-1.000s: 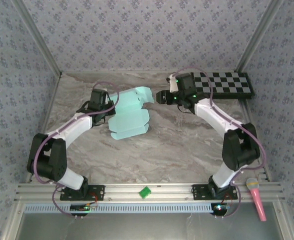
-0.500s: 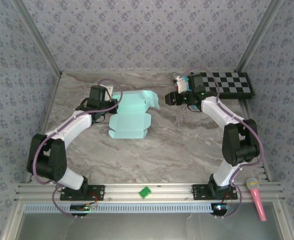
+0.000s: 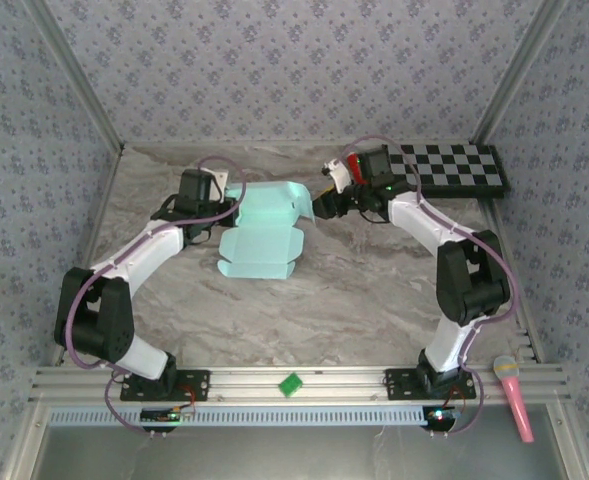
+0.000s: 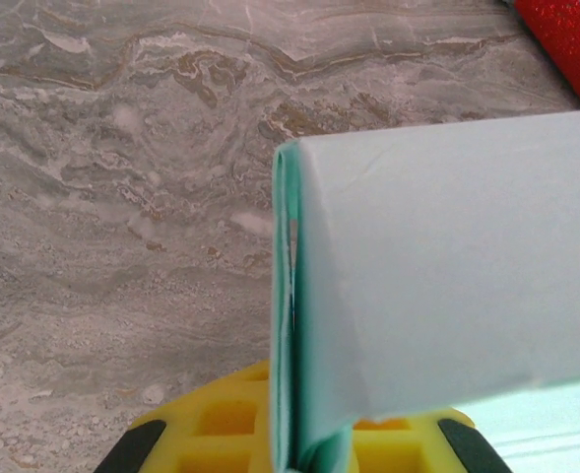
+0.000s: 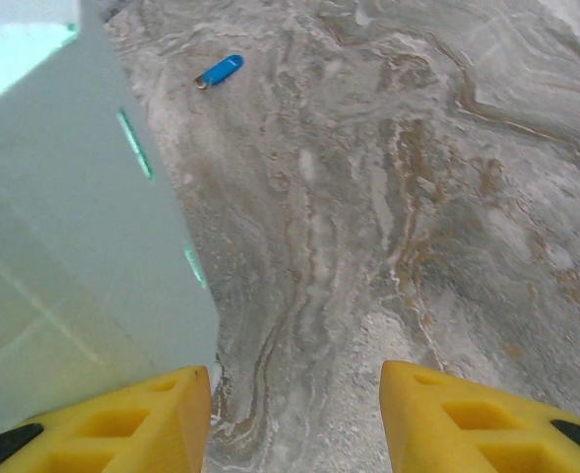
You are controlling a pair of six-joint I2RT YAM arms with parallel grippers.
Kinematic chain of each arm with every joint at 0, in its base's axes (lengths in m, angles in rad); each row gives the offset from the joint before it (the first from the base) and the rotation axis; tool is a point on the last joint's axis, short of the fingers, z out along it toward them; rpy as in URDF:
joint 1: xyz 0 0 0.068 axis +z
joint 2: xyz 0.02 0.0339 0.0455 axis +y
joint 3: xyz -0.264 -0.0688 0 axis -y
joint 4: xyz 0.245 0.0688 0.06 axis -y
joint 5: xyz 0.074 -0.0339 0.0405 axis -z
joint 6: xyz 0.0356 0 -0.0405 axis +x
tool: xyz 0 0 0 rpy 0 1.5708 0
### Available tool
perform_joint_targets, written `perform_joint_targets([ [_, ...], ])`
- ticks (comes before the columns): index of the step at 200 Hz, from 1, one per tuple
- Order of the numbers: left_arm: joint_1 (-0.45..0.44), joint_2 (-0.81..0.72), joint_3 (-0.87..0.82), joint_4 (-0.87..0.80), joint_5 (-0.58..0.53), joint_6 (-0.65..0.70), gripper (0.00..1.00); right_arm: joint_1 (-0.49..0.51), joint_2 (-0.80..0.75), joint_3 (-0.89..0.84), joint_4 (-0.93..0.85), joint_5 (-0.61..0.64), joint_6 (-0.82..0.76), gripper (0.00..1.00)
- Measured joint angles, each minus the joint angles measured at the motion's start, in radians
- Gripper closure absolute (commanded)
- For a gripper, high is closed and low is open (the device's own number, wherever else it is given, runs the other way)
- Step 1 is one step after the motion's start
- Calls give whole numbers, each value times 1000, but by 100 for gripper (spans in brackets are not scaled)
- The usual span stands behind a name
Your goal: Fold the paper box
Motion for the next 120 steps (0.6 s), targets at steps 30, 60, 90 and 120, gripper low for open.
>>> perform_joint_targets([
  [30, 0, 18, 16, -2, 0, -3, 100, 16, 0, 14, -7, -17, -35, 50],
  [60, 0, 34, 18, -3, 0, -11, 100, 35, 17, 44, -29, -28, -55, 51],
  [90, 0, 39, 19, -10, 0, -16, 100, 58, 42, 74, -55, -43, -66, 52],
  [120, 0, 43, 27, -21, 0, -23, 100, 76, 57, 101, -72, -50, -70, 53],
])
